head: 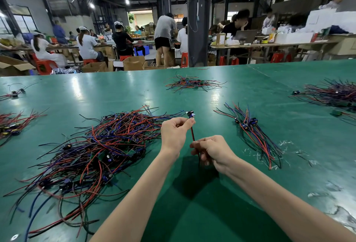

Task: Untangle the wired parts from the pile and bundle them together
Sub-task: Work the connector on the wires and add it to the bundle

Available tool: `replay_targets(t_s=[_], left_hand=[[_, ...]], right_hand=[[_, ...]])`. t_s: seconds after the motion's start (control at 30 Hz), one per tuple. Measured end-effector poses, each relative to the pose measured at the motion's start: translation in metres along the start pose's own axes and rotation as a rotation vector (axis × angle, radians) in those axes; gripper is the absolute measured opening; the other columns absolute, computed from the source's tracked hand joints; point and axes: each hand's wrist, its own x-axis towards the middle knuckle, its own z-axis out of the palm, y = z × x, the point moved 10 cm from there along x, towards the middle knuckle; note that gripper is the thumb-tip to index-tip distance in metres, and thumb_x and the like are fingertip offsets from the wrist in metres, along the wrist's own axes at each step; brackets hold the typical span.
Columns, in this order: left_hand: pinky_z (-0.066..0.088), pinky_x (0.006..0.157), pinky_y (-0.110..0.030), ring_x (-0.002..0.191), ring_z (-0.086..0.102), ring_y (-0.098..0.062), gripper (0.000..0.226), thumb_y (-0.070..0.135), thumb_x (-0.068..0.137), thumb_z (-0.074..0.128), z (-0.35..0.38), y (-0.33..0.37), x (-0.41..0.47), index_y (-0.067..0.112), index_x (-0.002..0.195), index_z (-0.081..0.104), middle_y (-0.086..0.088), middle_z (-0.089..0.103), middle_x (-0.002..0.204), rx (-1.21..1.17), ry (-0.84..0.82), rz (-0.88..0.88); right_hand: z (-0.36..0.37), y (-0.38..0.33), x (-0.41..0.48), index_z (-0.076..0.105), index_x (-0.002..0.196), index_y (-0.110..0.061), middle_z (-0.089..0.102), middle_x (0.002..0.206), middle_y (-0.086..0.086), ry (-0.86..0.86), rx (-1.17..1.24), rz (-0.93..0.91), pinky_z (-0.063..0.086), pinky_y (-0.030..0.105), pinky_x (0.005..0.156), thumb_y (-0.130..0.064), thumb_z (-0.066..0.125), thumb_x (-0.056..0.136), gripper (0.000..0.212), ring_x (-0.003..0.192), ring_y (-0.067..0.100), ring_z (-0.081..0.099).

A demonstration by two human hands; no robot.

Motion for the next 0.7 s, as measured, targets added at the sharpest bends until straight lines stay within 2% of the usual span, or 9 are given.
replay_targets(t_s=[0.17, 0.37, 0.53, 0.7], left_hand=[[0.037, 0.062, -0.024, 0.062, 0.041, -0.014, 0.015, 0.014, 0.08, 0.074, 0.001, 0.0, -0.001, 0.009, 0.066, 0.072, -0.005, 0.056, 0.063, 0.024, 0.0, 0.006], [0.041, 0.065, -0.022, 0.064, 0.047, -0.013, 0.015, 0.012, 0.08, 0.073, -0.011, 0.0, 0.003, 0.012, 0.066, 0.071, -0.008, 0.061, 0.067, 0.011, 0.069, 0.002], [0.038, 0.056, -0.01, 0.051, 0.042, -0.002, 0.019, 0.011, 0.08, 0.074, -0.02, 0.001, 0.006, 0.014, 0.062, 0.07, 0.003, 0.056, 0.056, 0.007, 0.114, 0.012], [0.038, 0.055, -0.011, 0.052, 0.042, -0.004, 0.02, 0.012, 0.08, 0.074, -0.019, 0.002, 0.007, 0.015, 0.061, 0.069, 0.002, 0.055, 0.057, 0.02, 0.116, 0.02]], right_hand=[[-0.001, 0.006, 0.001, 0.064, 0.081, 0.006, 0.06, 0.043, 0.006, -0.021, 0.013, 0.1, 0.023, 0.01, 0.032, 0.002, 0.054, 0.088, 0.013, 0.025, 0.006, 0.033], [0.007, 0.009, -0.004, 0.063, 0.077, 0.004, 0.062, 0.048, 0.007, -0.083, 0.001, 0.116, 0.025, 0.01, 0.034, 0.005, 0.055, 0.087, 0.013, 0.028, 0.006, 0.034], [0.011, 0.009, -0.005, 0.063, 0.077, 0.002, 0.06, 0.046, 0.007, -0.096, -0.023, 0.105, 0.024, 0.01, 0.034, 0.003, 0.054, 0.088, 0.014, 0.028, 0.005, 0.031], [0.007, 0.008, -0.006, 0.065, 0.082, 0.004, 0.052, 0.045, 0.005, -0.076, -0.067, 0.092, 0.021, 0.009, 0.036, 0.001, 0.053, 0.09, 0.014, 0.026, 0.006, 0.026]])
